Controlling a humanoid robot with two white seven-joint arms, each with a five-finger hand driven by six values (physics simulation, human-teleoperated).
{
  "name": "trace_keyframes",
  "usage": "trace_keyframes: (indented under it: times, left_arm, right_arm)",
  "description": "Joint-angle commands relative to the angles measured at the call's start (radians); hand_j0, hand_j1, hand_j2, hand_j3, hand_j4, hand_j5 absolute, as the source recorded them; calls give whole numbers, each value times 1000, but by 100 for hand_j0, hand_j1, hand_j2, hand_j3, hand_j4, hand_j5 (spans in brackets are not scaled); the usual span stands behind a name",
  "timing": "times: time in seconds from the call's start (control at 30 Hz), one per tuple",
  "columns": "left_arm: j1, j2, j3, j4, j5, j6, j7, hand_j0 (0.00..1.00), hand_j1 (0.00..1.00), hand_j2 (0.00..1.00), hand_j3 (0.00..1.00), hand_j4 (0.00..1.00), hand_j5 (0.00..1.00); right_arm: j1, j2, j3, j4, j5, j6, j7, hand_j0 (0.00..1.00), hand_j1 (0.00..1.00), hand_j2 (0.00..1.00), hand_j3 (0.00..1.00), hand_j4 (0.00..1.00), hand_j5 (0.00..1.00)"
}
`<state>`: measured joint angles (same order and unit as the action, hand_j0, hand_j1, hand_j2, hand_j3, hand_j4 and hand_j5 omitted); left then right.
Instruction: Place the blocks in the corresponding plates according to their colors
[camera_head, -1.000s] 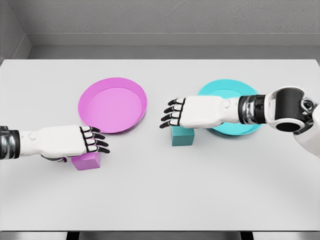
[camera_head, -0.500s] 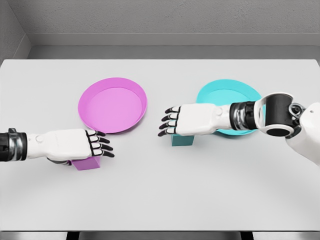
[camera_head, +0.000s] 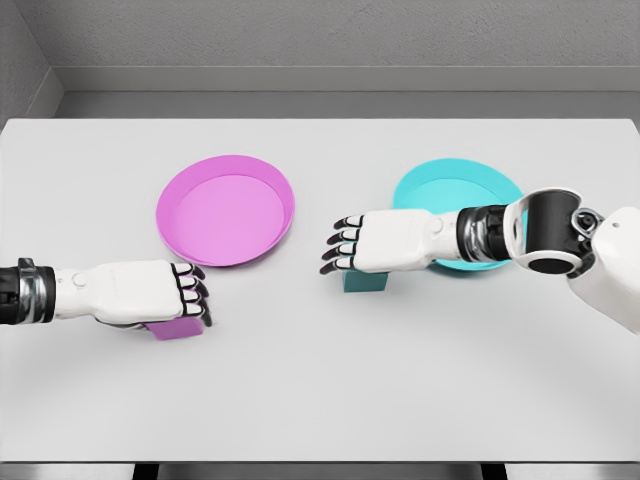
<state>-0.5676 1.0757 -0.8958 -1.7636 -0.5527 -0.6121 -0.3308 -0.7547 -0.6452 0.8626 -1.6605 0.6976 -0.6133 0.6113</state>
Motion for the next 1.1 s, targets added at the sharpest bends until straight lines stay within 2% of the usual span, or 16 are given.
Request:
trace_keyframes:
  times: [0.0, 0.23, 0.63, 0.67, 0.7, 0.77, 0.8, 0.9, 1.0, 1.07]
  left_arm:
    - [0, 0, -2, 0, 4, 1, -13, 51, 51, 51, 51, 51, 51]
    - [-14, 1, 0, 1, 4, 1, -16, 49, 49, 49, 49, 49, 49]
    - [-138, -28, 8, 10, 20, 1, -7, 49, 49, 49, 49, 49, 49]
    - [-146, -28, 8, 12, 23, 1, -7, 49, 49, 49, 49, 49, 49]
    - [-159, -28, 8, 16, 23, 1, -7, 49, 49, 49, 49, 49, 49]
    - [-192, -62, 8, 76, 34, 1, -7, 49, 49, 49, 49, 49, 49]
    - [-204, -79, 8, 107, 34, 1, -7, 49, 49, 49, 49, 49, 49]
    - [-241, -115, 8, 191, 37, 1, -7, 49, 49, 49, 49, 49, 49]
    - [-290, -192, 9, 312, 43, 1, -7, 49, 49, 49, 49, 49, 49]
    - [-301, -234, 9, 366, 40, 1, -10, 49, 49, 49, 49, 49, 49]
  right_arm:
    - [-2, 16, -1, 22, 5, 2, 0, 100, 100, 100, 100, 100, 100]
    - [-2, 38, -1, 48, 30, 2, 0, 100, 100, 100, 100, 100, 100]
    - [-3, 56, 22, 76, 39, 2, 0, 100, 100, 100, 100, 100, 100]
    - [-3, 56, 22, 74, 39, 2, 0, 98, 98, 98, 98, 98, 98]
    - [-3, 55, 22, 76, 39, 2, 0, 86, 86, 86, 86, 86, 86]
    - [-3, 55, 22, 76, 37, 2, 0, 68, 68, 68, 68, 68, 68]
    - [-3, 55, 24, 74, 37, 2, 0, 65, 65, 65, 65, 65, 65]
    - [-5, 56, 30, 74, 37, 2, 0, 62, 62, 62, 62, 62, 62]
    - [-9, 58, 30, 74, 36, 2, 0, 58, 58, 58, 58, 58, 58]
    - [-9, 61, 30, 76, 36, 2, 0, 55, 55, 55, 55, 55, 55]
